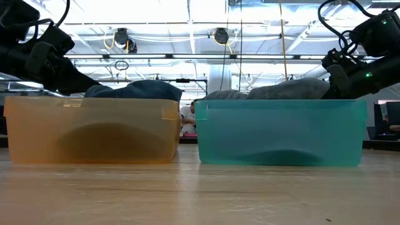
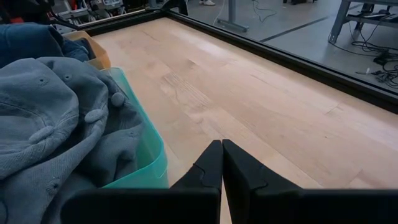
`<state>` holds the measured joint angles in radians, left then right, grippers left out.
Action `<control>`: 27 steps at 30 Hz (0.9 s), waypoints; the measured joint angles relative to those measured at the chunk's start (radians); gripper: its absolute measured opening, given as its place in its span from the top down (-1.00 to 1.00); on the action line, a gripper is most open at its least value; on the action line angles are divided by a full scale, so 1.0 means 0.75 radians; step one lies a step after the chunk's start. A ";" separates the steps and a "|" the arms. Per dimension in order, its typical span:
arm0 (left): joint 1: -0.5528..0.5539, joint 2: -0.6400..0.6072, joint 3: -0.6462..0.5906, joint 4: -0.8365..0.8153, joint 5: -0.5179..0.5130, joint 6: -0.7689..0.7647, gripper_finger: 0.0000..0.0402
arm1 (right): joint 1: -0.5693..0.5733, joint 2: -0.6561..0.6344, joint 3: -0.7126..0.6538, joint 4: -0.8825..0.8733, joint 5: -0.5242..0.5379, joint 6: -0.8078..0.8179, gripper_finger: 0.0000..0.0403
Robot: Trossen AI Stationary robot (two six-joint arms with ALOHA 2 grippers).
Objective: Pick & Place hat
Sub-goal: Return to Home Position
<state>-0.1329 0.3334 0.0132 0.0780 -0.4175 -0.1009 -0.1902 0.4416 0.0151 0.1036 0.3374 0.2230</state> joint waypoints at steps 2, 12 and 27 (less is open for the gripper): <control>0.000 0.000 0.000 0.000 0.000 -0.001 0.69 | 0.000 0.000 0.000 0.001 0.000 0.000 1.00; 0.000 0.000 0.000 0.001 0.000 -0.001 0.69 | 0.000 0.000 0.000 0.001 0.000 0.000 1.00; 0.000 0.000 -0.001 0.002 0.000 -0.001 0.74 | 0.000 0.000 0.000 0.001 -0.001 0.000 1.00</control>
<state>-0.1329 0.3336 0.0128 0.0791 -0.4175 -0.1017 -0.1902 0.4416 0.0151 0.1040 0.3370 0.2232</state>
